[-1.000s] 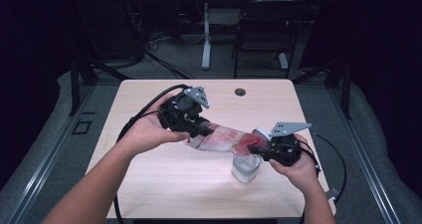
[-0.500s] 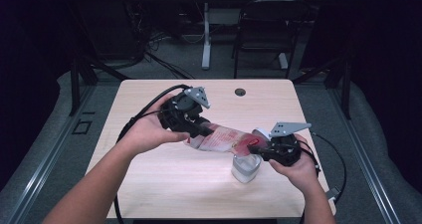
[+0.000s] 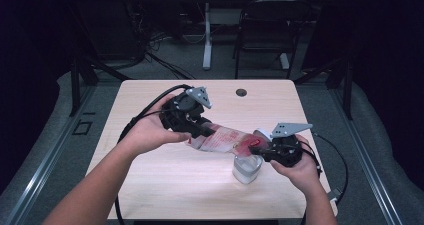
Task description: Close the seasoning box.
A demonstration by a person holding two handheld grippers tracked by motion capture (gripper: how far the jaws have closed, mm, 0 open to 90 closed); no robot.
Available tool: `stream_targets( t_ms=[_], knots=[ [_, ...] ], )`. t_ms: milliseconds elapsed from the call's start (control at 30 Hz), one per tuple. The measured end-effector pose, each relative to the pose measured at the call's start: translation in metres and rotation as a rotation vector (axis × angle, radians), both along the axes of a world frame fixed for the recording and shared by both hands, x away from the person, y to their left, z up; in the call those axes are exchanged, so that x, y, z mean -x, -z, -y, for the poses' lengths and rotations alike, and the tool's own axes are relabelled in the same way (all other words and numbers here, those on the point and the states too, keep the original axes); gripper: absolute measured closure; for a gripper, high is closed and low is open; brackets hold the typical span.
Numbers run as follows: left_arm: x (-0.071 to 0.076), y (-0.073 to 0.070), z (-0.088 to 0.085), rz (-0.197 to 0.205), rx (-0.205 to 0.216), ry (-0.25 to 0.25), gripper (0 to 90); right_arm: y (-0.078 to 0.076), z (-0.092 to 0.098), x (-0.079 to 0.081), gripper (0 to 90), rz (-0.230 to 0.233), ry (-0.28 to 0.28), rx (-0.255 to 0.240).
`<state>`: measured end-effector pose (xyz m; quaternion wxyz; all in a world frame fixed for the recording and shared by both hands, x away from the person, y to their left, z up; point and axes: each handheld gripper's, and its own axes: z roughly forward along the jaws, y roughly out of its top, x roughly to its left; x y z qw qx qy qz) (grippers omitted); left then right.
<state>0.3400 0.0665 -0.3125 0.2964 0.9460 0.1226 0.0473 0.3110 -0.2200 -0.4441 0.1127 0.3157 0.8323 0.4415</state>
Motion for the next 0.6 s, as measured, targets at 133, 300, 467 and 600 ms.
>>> stream_targets(
  t_ms=[133,300,467,600],
  knots=[
    [-0.0003,-0.0002,0.0003,0.000,0.000,0.000,71.7,0.0001,0.0000,-0.0001,79.9,0.000,0.000,0.000],
    [-0.0009,-0.0007,0.0012,0.000,0.001,0.002,71.7,0.0005,0.0005,-0.0004,79.8,0.000,0.002,-0.004],
    [-0.0009,-0.0013,0.0022,0.006,-0.001,0.007,71.7,0.0008,0.0010,-0.0006,79.8,-0.001,0.002,-0.004],
    [-0.0009,-0.0013,0.0023,0.007,0.000,0.006,71.7,0.0009,0.0012,-0.0007,79.8,-0.002,0.001,-0.004]
  ],
)
